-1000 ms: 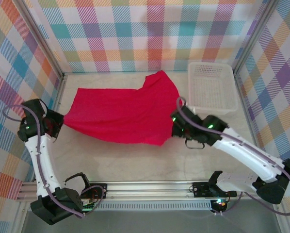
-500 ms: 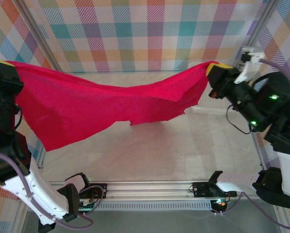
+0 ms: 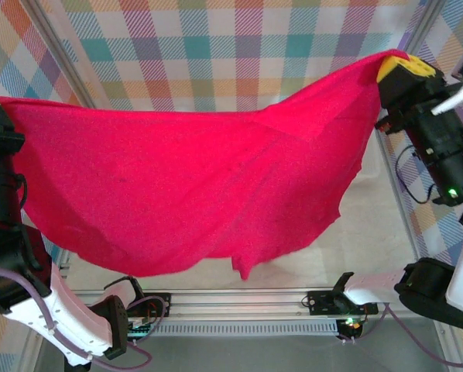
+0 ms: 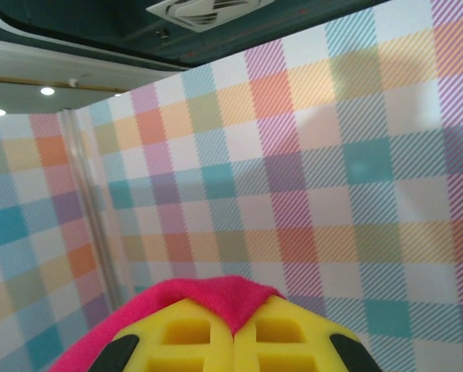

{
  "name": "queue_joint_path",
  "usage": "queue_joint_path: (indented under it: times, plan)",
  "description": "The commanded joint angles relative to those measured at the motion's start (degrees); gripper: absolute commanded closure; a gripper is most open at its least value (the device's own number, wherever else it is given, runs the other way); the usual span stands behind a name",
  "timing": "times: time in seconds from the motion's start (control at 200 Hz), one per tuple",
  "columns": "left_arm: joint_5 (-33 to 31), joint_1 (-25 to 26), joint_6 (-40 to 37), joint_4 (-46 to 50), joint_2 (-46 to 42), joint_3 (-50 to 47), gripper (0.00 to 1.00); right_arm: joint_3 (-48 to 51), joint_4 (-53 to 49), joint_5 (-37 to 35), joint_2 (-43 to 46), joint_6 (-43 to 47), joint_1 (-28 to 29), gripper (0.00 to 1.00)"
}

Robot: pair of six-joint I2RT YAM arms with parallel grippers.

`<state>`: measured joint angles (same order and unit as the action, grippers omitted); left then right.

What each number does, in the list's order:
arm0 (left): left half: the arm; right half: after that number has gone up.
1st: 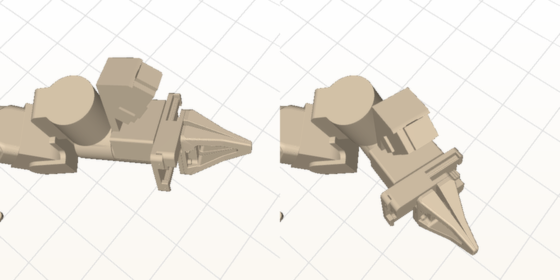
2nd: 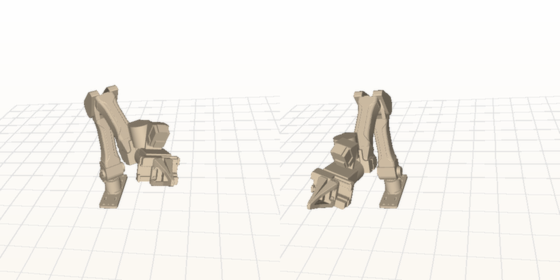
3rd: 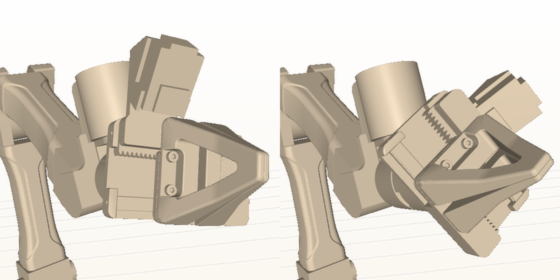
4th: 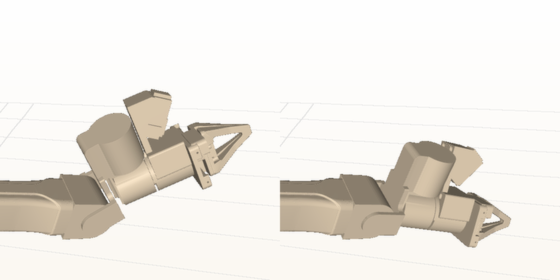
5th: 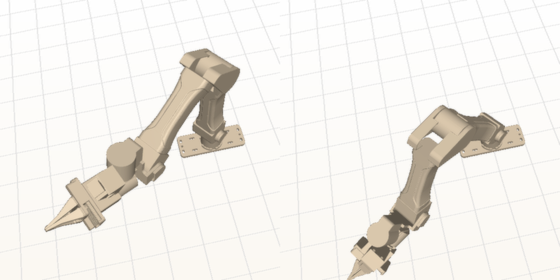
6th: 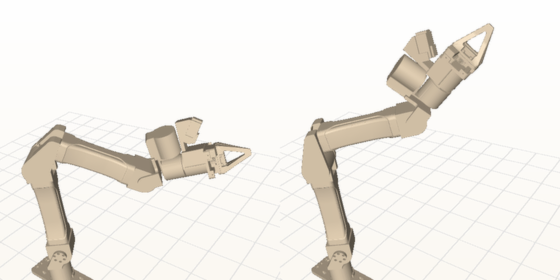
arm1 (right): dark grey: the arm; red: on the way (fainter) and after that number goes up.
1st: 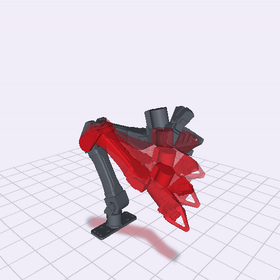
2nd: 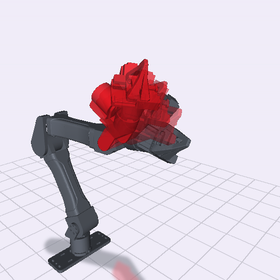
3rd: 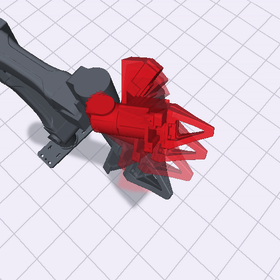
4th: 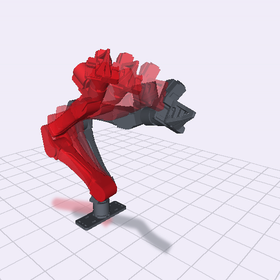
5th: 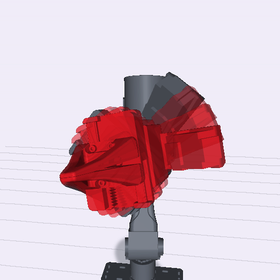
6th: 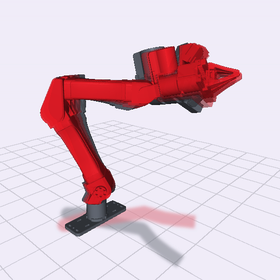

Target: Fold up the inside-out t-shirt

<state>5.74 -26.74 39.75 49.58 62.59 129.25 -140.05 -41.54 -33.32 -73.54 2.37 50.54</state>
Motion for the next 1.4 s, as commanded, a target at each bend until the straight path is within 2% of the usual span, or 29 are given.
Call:
queue_joint_path:
  times: [0.0, 0.075, 0.15, 0.18, 0.34, 0.535, 0.55, 0.57, 0.6, 0.615, 0.635, 0.655, 0.7, 0.77, 0.83, 0.87, 0.93, 1.03, 1.105, 1.23, 1.395]
  plan:
    - [2.3, -1.1, 1.0, -5.8, 1.1, -10.2, 1.00, 1.8, 7.5, -8.3, -5.1, 10.0, -0.2, 1.00]
    - [5.2, -1.1, 1.9, -9.6, 1.0, -20.3, 1.00, 4.4, 7.8, -9.1, -8.0, 9.6, -3.2, 1.00]
    - [7.3, -0.2, 2.9, -13.5, 1.9, -30.2, 1.00, 6.0, 4.2, -7.6, -11.5, 4.4, -8.3, 1.00]
    - [7.1, 0.9, 2.5, -14.8, 2.7, -33.4, 1.00, 7.1, 3.1, -4.8, -12.9, 1.4, -10.4, 1.00]
    - [0.8, 8.7, -0.9, -19.2, 11.7, -45.4, 1.00, 15.5, 2.3, 1.9, -20.9, -7.8, -18.5, 1.00]
    - [-7.2, 14.6, 0.2, -23.2, 30.8, -49.7, 1.00, 19.6, 3.8, 4.3, -36.8, -14.0, -23.8, 1.00]
    - [-7.7, 14.7, 0.6, -23.2, 32.8, -49.2, 0.99, 19.0, 3.6, 4.4, -38.7, -14.4, -24.2, 0.96]
    - [-8.3, 14.7, 0.9, -23.0, 35.5, -47.9, 0.89, 17.8, 3.3, 4.6, -41.3, -14.7, -24.7, 0.88]
    - [-8.9, 14.7, 1.3, -22.2, 39.6, -44.9, 0.70, 14.7, 2.0, 4.9, -45.9, -15.0, -25.3, 0.72]
    - [-8.7, 14.8, 1.2, -21.2, 42.2, -42.8, 0.62, 12.5, 0.5, 5.0, -48.2, -15.3, -25.6, 0.61]
    - [-8.8, 14.7, 0.9, -19.7, 45.3, -39.7, 0.54, 8.9, -1.9, 5.0, -51.5, -15.8, -26.0, 0.48]
    - [-8.9, 14.8, 0.4, -17.3, 48.6, -36.0, 0.48, 4.3, -5.0, 5.1, -55.7, -16.3, -26.4, 0.41]
    - [-10.7, 15.4, -0.7, -10.3, 55.0, -27.2, 0.42, -8.4, -13.6, 6.1, -64.5, -17.9, -27.0, 0.34]
    - [-12.7, 16.3, -2.1, -1.3, 61.0, -17.3, 0.38, -28.0, -25.6, 7.9, -75.7, -19.8, -27.2, 0.33]
    - [-13.1, 17.3, -2.3, 1.0, 60.8, -16.6, 0.37, -34.6, -31.0, 10.6, -79.0, -22.0, -27.1, 0.32]
    - [-12.3, 18.1, -2.2, 0.3, 58.6, -19.6, 0.37, -32.0, -31.8, 13.5, -77.8, -23.6, -27.0, 0.33]
    - [-10.8, 19.7, -1.8, -3.1, 53.2, -27.2, 0.37, -19.3, -29.3, 18.3, -72.6, -25.5, -26.6, 0.35]
    - [-6.5, 22.6, -1.6, -11.3, 43.9, -42.7, 0.37, 9.6, -14.0, 24.0, -59.7, -27.7, -26.0, 0.37]
    - [-2.6, 23.3, -0.8, -14.4, 40.1, -51.3, 0.37, 22.8, -6.2, 26.6, -52.9, -30.5, -26.1, 0.37]
    - [0.9, 23.4, 0.1, -17.6, 35.8, -61.5, 0.38, 28.2, -4.2, 30.1, -51.6, -34.1, -26.0, 0.37]
    - [2.6, 24.1, 0.9, -22.0, 32.5, -69.4, 0.39, 28.3, -2.5, 32.7, -55.2, -36.8, -25.8, 0.40]
